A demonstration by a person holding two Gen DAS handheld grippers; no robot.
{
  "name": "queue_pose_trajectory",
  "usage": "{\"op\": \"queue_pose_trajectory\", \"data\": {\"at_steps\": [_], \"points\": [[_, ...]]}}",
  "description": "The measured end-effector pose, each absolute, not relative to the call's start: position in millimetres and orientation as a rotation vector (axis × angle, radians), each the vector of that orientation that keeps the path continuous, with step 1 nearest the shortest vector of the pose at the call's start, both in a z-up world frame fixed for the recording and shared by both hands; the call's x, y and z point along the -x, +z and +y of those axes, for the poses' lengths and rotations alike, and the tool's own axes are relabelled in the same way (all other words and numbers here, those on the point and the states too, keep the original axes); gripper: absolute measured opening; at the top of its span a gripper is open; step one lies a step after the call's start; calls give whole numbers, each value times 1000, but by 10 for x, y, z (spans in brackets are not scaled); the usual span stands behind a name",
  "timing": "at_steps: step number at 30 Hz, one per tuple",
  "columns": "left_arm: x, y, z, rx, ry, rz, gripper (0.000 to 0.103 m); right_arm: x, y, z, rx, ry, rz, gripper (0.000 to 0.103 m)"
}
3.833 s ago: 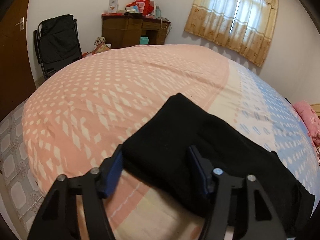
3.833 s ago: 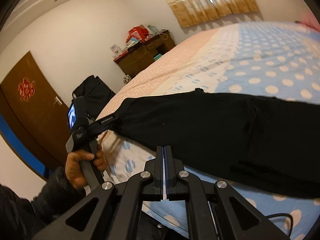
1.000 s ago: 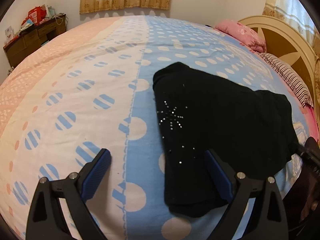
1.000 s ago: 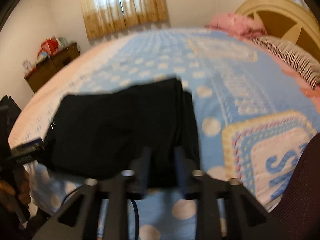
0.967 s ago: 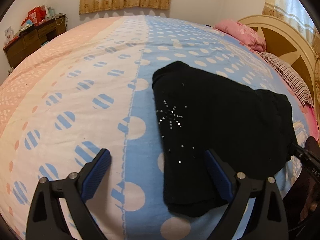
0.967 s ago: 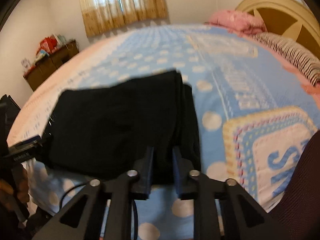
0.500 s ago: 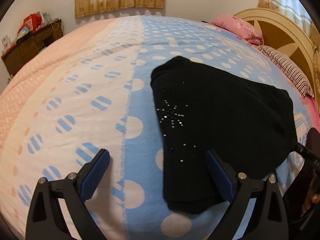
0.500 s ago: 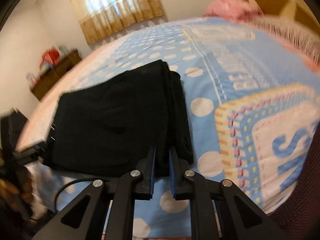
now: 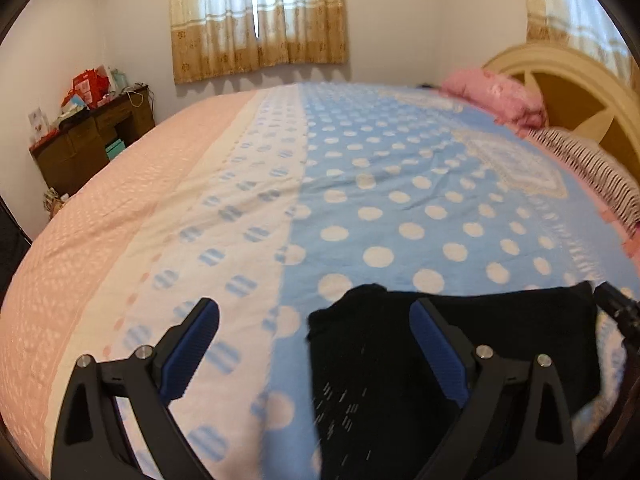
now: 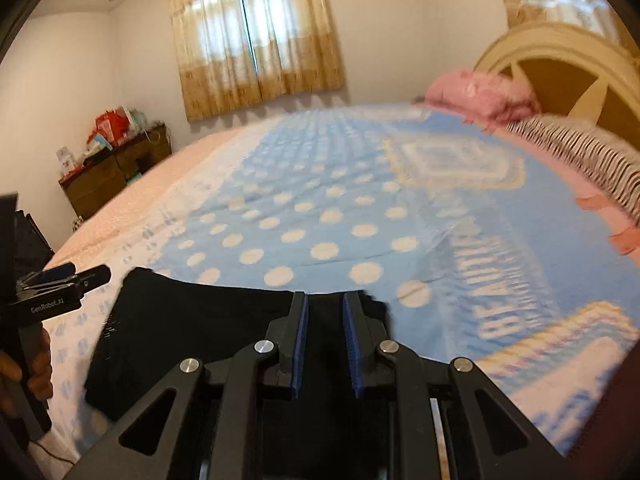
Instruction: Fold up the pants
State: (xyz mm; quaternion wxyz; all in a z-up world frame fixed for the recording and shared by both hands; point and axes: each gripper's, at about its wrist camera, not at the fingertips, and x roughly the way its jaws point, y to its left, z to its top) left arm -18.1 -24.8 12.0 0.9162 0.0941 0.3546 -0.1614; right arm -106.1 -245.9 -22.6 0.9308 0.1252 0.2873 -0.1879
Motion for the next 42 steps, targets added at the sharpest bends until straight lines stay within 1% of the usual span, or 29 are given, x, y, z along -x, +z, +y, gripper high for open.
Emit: {"op": "queue_pose_trajectory", "data": {"at_steps": [3,5,7,10,12,14,16,18,19,20,21,24,33,39,42], "points": [[24,-126,-363,-217,-293,789,98,822,-546,-2588,-329,-418,667,19],[-46,-272,-340,-200,-251,832,99,825,-603,-2676,-356,-405,605,19],[-122,-391,-219,-109,-248,874,103,801,-623,-2710,-381,-396,597,19],[-163,-424,-147,-34,-272,923,103,760,-634,-2743,-387,-385,604,19],[-147,-367,-126,-56,-293,933,103,770,-616,-2759,-395,-375,606,19],[-47,-300,-89,-78,-303,911,103,817,-547,-2782,-420,-356,607,19],[75,-208,-13,-106,-304,878,103,1025,-430,-2791,-482,-352,548,20],[194,-136,52,-123,-305,849,103,1297,-320,-2707,-487,-345,457,27],[228,-113,68,-128,-307,838,103,1371,-297,-2658,-472,-348,447,40],[272,-94,77,-138,-302,824,103,1451,-281,-2593,-453,-357,442,57],[312,-83,71,-154,-296,811,103,1507,-281,-2548,-440,-366,442,61],[381,-66,24,-189,-309,795,103,1652,-294,-2455,-435,-370,451,62],[530,-143,-79,-249,-332,825,103,1966,-370,-2479,-459,-401,495,62],[619,-142,-70,-259,-321,827,103,2152,-372,-2545,-484,-468,486,62],[681,-112,-65,-266,-329,810,103,2242,-307,-2538,-445,-513,476,62]]}}
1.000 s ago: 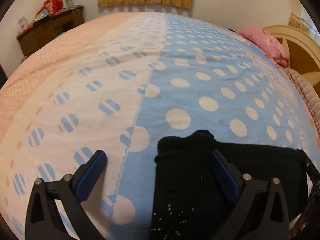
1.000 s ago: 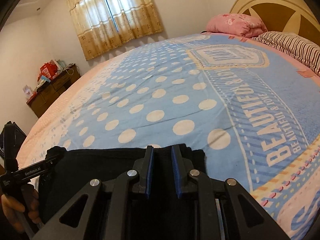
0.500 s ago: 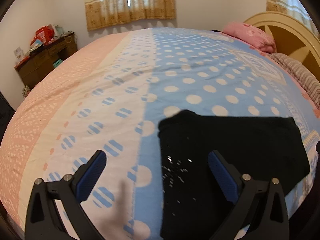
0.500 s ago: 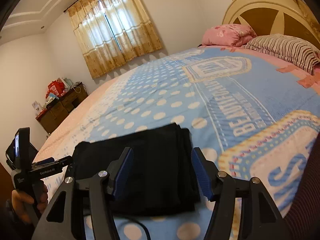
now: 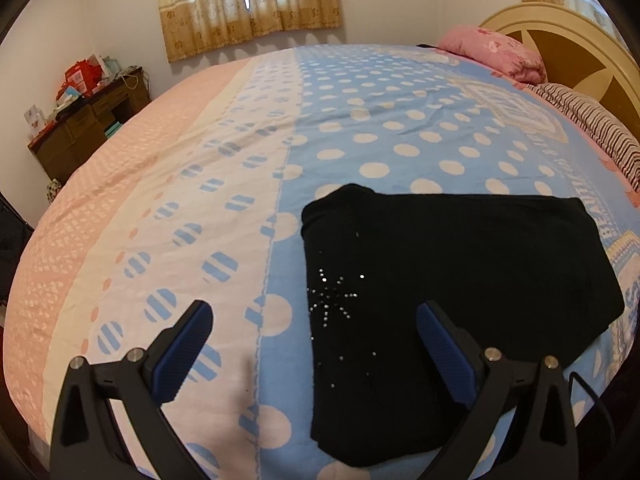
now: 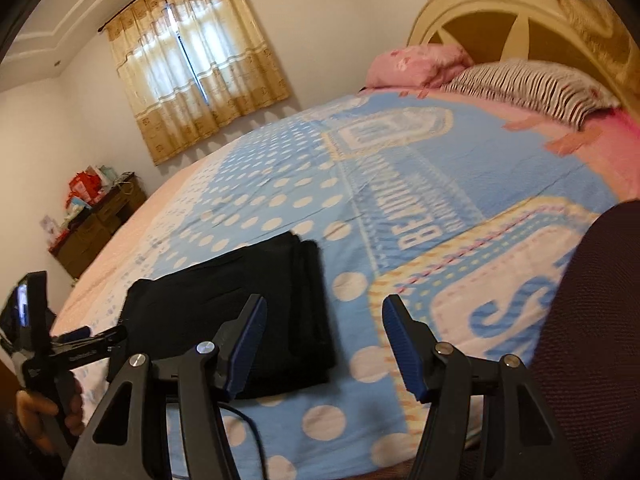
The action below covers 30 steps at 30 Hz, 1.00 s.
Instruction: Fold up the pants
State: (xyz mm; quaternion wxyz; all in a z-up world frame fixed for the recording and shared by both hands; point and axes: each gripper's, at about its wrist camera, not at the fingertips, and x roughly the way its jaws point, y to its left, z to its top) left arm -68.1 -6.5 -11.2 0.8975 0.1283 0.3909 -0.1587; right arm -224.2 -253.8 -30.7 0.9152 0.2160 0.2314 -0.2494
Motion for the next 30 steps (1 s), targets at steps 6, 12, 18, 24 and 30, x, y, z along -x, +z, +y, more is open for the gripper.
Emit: {"op": "queue_pose_trajectory", "data": {"at_steps": [6,12,18,24,30], "points": [[715,-67,-21,-259,-359,791,103,2404,82,-2322,-155,-675,384,62],[588,-100,-6,-177,-376,814,103,2177,21,-2317,-132,-580,420,78],[533,-247,-69,-135,-403,862,103,1765,-454,-2704,-460,-427,497,78],[469,-387,-59,-45,-398,925,103,1640,-789,-2768,-552,-384,550,78],[464,-411,-71,-43,-394,933,103,1475,-898,-2516,-459,-361,610,78]]}}
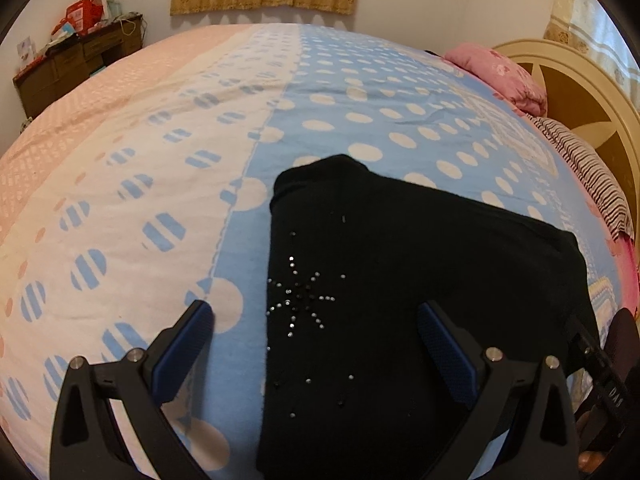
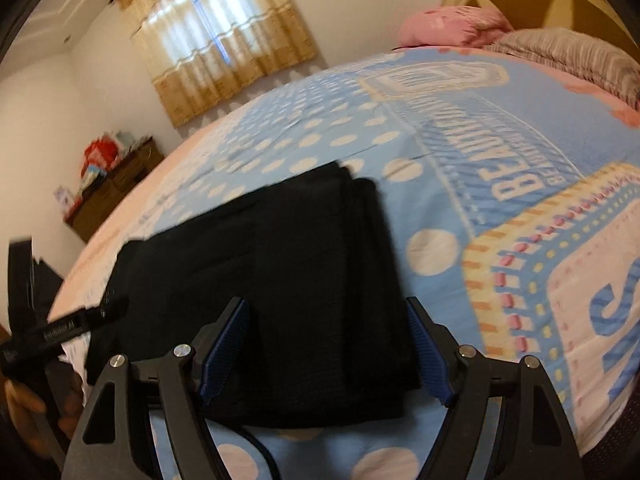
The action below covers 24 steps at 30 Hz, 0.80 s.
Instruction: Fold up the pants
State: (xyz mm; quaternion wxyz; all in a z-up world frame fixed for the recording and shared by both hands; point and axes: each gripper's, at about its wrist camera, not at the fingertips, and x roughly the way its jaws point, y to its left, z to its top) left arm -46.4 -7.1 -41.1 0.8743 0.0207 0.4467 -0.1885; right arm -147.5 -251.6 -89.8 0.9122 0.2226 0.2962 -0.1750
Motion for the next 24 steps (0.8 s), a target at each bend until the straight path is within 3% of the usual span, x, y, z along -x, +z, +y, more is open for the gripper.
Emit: {"op": "queue_pose_trajectory", "data": {"at_steps": [4,6,8,18,24], "points": [[463,-405,-63,-26,-394,945,103,1454,-907,-2478,-439,-362,622,74],[467,-392,-76,-18,-419,955,103,1474,-891,-2475,-443,-365,625,66],[473,-384,-95,-17,-443,955,103,1496,-876,-2474,-452,-345,624,48],[497,-409,-166,-26,-453,943,103,1519,-934,-2472,-474,-307,599,51],[541,-417,-267,-51,-476,921,92,1538,-958,-2528,-515,-291,574,51]]}}
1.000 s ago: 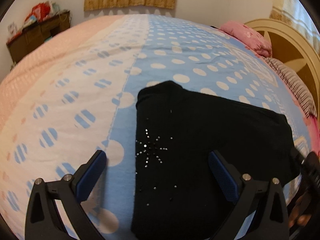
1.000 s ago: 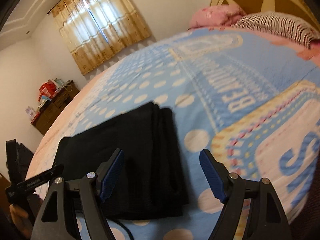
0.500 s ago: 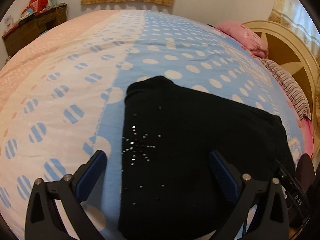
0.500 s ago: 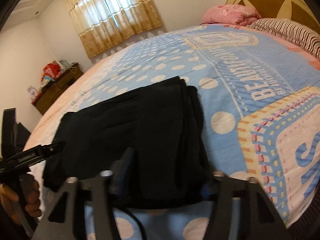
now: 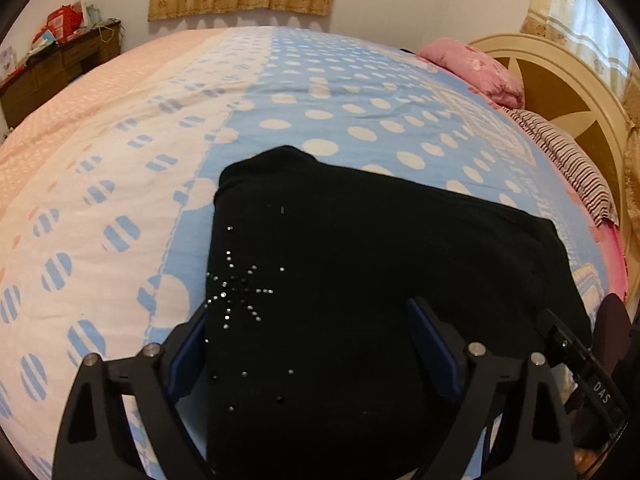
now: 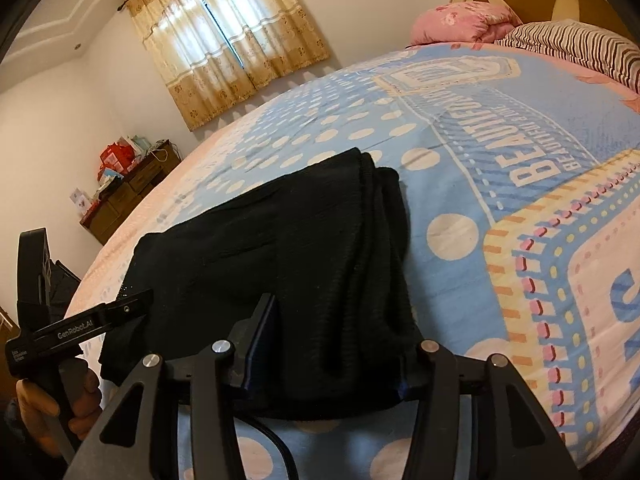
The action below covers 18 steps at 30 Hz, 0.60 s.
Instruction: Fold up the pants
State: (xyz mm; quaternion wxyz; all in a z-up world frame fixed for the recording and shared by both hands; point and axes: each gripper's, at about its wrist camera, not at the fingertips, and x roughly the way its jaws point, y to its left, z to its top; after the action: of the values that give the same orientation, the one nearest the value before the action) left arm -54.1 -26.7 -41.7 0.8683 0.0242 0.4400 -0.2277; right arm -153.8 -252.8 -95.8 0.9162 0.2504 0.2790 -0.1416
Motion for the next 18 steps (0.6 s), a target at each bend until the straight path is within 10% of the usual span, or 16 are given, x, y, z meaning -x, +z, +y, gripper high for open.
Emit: {"op": "queue_pose_trajectory", "data": {"at_steps": [10,18], "points": [[619,-316,-356,-69,-526,903,48,1563,-958,-2558,-557,-280,560,52],[563,-330,-304,-39,-515,904,50,1562,-959,-2600,-584,-272,556,52]]}}
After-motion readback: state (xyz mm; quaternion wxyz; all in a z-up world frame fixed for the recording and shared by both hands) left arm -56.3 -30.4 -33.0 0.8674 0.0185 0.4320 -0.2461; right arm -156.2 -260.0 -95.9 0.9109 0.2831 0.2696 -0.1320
